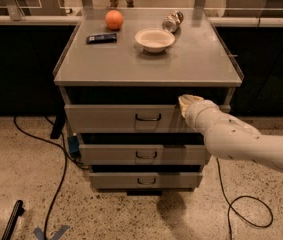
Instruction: Open top drawer
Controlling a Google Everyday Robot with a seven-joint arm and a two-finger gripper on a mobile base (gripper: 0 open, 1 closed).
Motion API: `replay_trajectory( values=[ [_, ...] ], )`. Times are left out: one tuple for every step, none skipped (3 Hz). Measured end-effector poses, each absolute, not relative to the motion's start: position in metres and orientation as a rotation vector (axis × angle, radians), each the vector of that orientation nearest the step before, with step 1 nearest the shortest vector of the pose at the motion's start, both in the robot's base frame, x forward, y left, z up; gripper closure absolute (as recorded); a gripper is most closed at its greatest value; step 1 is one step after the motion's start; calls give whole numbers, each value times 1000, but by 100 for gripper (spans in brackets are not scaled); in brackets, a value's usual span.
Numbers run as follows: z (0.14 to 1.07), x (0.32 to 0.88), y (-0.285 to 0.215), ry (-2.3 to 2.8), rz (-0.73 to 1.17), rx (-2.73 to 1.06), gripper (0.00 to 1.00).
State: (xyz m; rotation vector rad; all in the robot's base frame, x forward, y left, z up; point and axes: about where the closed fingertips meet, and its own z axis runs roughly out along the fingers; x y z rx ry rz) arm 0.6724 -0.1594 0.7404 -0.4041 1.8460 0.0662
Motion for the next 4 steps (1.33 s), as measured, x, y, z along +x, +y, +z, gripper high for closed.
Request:
replay_trajectory(
  values=[
    [739,696,-164,1820,35,-387,100],
    [730,712,-171,1835,19,-360,100],
    [711,724,-179,1893,5,-326,100],
    [711,724,-181,1896,4,-319,100]
  ],
)
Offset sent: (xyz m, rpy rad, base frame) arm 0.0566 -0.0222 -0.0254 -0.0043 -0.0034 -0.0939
